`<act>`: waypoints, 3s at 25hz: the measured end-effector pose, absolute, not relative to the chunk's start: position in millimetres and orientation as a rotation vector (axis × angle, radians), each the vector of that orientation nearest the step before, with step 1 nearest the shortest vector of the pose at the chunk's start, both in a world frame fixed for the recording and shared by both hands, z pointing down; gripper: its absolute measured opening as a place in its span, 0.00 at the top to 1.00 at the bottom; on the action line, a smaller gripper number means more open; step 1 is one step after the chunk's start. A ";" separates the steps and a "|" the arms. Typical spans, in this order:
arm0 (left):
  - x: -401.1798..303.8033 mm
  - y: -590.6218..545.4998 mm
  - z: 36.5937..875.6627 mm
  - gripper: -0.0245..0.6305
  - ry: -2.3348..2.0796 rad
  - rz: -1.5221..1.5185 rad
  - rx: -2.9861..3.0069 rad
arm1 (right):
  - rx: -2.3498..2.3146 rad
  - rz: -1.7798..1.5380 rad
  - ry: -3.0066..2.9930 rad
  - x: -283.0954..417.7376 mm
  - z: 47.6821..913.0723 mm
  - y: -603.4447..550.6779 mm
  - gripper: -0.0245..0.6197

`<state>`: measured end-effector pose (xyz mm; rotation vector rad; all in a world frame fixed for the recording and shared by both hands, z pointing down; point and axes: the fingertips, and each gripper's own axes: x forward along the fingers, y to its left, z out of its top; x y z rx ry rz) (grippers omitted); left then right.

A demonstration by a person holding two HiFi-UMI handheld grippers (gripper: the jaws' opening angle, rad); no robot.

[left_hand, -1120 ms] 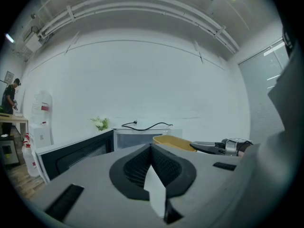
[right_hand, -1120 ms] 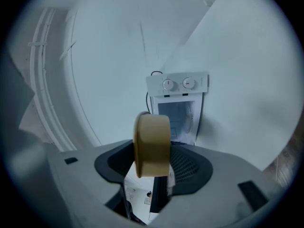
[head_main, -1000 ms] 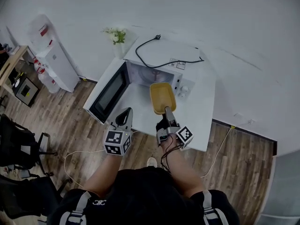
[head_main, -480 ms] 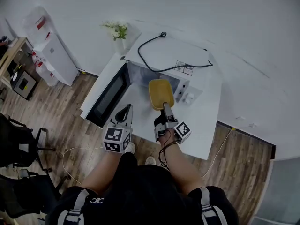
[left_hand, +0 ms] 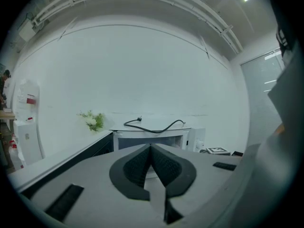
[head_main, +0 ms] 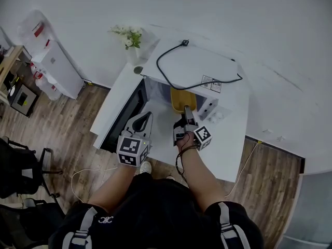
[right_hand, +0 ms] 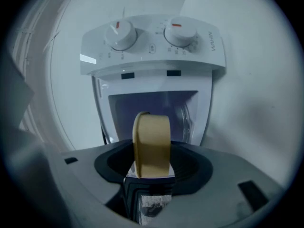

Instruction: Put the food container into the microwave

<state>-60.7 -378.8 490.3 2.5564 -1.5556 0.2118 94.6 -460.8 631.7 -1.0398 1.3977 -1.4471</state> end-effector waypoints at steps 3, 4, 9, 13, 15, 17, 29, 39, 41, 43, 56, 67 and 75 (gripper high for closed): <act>-63.0 -393.1 489.5 0.96 -1.542 0.206 2.567 | -1.079 -1.435 1.390 94.5 636.3 -483.7 0.60; -64.4 -397.3 489.4 0.96 -1.540 0.204 2.568 | -1.095 -1.429 1.394 94.3 637.0 -490.2 0.60; -71.3 -413.6 493.0 0.96 -1.532 0.206 2.557 | -1.134 -1.422 1.360 91.4 644.5 -514.0 0.60; -72.0 -421.2 495.3 0.96 -1.515 0.210 2.560 | -1.158 -1.446 1.335 83.7 653.7 -531.6 0.60; -71.4 -423.4 497.1 0.96 -1.505 0.214 2.562 | -1.167 -1.454 1.329 79.5 656.4 -540.5 0.60; -70.5 -424.6 499.3 0.96 -1.498 0.218 2.565 | -1.178 -1.457 1.319 78.1 659.3 -549.1 0.60; -81.0 -421.8 505.6 0.96 -1.491 0.232 2.564 | -1.320 -1.490 1.331 77.0 670.1 -566.2 0.60; -70.9 -425.0 504.6 0.96 -1.447 0.209 2.583 | -1.432 -1.521 1.445 76.3 663.2 -555.5 0.52; -67.3 -426.6 503.6 0.96 -1.436 0.203 2.590 | -1.430 -1.518 1.462 78.3 662.5 -549.8 0.52; -62.2 -427.9 502.7 0.96 -1.419 0.197 2.600 | -1.437 -1.521 1.460 82.0 664.7 -542.6 0.52; -35.0 -429.7 502.9 0.96 -1.324 0.180 2.653 | -1.523 -1.479 2.178 51.7 663.0 -517.3 0.41; -40.4 -426.1 503.4 0.96 -1.329 0.191 2.654 | -1.715 -1.268 2.420 49.8 657.5 -505.3 0.96; -38.1 -424.7 499.2 0.96 -1.322 0.172 2.660 | -1.739 -0.840 2.551 56.8 604.2 -479.8 0.96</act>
